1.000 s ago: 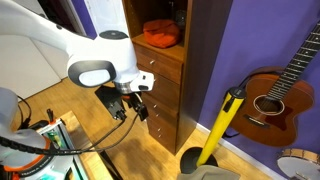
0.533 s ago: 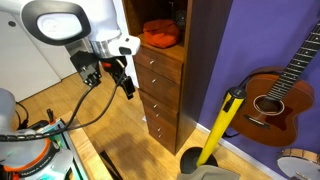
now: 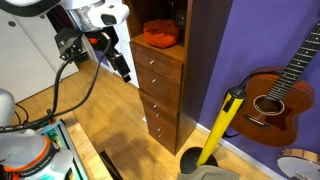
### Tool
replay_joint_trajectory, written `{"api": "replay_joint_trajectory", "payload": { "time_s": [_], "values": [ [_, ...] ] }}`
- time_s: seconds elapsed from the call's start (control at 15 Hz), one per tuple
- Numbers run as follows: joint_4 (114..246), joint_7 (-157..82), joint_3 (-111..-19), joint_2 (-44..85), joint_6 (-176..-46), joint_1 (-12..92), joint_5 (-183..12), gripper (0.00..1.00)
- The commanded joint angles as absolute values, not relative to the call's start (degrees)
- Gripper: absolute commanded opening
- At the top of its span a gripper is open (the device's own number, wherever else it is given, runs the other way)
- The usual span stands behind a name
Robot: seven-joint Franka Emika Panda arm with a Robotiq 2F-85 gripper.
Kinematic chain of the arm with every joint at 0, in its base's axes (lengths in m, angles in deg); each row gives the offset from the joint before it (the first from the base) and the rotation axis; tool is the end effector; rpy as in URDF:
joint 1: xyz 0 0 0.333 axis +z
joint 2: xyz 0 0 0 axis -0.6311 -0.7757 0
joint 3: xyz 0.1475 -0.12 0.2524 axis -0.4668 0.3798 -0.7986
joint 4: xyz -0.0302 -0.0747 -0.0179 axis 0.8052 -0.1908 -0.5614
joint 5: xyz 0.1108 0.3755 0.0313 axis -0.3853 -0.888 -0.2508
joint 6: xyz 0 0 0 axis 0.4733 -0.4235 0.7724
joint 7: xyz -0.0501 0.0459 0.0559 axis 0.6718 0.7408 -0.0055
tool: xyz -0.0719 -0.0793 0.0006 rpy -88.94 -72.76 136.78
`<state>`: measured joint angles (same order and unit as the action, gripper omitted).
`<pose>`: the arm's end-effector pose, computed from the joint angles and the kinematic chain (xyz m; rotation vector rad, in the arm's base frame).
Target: Close the first, second and third top drawers
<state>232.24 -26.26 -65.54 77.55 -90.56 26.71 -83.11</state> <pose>0.3401 -0.1042 0.5226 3.0447 -0.1686 0.2513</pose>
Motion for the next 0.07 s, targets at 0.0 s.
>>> {"api": "replay_joint_trajectory", "payload": {
  "time_s": [0.0],
  "values": [
    [232.1,-27.3,-64.1,77.8,-90.3,28.5,-81.9,1.00]
  ]
}}
